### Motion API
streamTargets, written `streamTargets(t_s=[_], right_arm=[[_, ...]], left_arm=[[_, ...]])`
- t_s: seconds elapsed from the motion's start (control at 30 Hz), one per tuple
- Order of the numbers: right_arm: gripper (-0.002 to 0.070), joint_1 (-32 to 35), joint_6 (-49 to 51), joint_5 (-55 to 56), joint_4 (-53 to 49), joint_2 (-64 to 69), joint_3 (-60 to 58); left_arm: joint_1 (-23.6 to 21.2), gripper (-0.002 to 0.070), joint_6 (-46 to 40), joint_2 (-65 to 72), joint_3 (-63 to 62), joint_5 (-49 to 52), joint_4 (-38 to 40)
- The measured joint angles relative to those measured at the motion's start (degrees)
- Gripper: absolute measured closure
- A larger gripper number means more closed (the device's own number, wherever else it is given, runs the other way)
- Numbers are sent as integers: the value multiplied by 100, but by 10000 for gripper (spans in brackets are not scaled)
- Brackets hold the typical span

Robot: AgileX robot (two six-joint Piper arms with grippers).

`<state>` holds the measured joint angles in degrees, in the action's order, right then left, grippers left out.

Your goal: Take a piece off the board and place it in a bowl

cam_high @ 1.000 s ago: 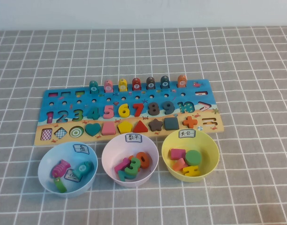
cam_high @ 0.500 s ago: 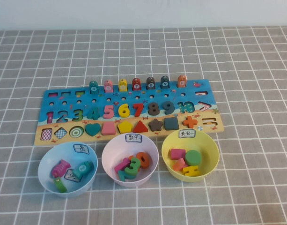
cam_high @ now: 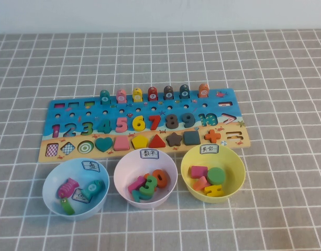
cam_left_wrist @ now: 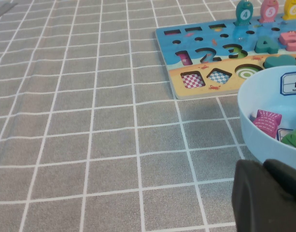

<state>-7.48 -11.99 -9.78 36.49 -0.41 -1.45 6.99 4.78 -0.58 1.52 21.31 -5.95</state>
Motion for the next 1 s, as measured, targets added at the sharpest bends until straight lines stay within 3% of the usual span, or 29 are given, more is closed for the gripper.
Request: streamTargets(t_s=[0.33, 0.5, 1.0], right_arm=[[694, 0, 0, 425, 1351, 0, 0], [694, 0, 0, -238, 1498, 186, 396], [694, 0, 0, -3264, 60, 4662, 3338]], left_arm=[[0, 676, 0, 0, 0, 0, 0], [0, 676, 0, 0, 0, 0, 0], [0, 676, 0, 0, 0, 0, 0]])
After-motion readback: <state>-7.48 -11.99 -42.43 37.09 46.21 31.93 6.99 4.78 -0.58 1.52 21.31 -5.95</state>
